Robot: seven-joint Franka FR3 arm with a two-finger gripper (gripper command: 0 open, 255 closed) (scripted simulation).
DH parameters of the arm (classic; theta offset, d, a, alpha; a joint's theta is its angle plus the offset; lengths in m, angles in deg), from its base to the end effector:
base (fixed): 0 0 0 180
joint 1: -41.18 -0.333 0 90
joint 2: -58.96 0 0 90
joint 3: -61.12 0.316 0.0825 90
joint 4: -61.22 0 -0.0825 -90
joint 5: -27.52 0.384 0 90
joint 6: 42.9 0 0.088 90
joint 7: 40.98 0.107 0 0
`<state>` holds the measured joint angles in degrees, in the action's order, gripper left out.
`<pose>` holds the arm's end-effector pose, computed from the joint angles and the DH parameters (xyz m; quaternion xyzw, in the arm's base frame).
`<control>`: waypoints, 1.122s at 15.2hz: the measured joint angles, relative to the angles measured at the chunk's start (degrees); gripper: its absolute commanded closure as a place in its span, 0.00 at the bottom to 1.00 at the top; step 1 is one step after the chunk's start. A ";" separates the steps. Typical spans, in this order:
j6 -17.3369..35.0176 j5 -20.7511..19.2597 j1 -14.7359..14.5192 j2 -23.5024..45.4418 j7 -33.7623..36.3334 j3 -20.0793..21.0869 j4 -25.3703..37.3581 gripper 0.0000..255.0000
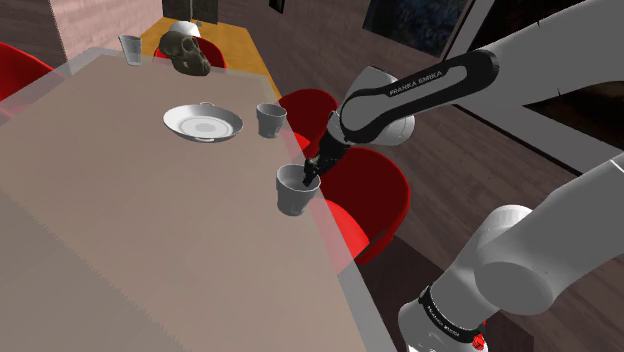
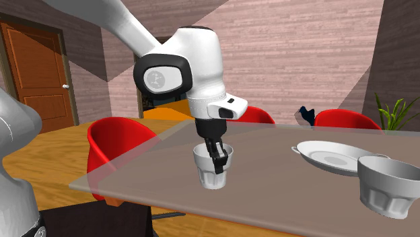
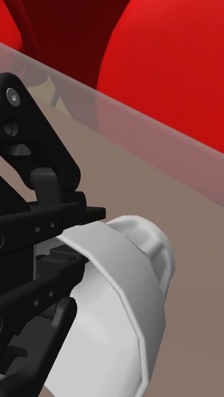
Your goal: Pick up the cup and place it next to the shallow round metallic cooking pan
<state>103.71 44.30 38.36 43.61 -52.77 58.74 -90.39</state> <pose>0.4264 -0.0005 0.3492 -0.9914 0.0083 -0.0975 0.0872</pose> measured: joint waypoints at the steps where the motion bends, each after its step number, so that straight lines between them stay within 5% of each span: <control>1: 0.00 0.00 0.00 0.00 0.00 0.00 0.00 1.00; 17: -13.06 -3.87 1.69 -7.36 4.23 0.74 5.90 1.00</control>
<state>90.65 40.42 40.05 36.25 -48.54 59.49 -84.49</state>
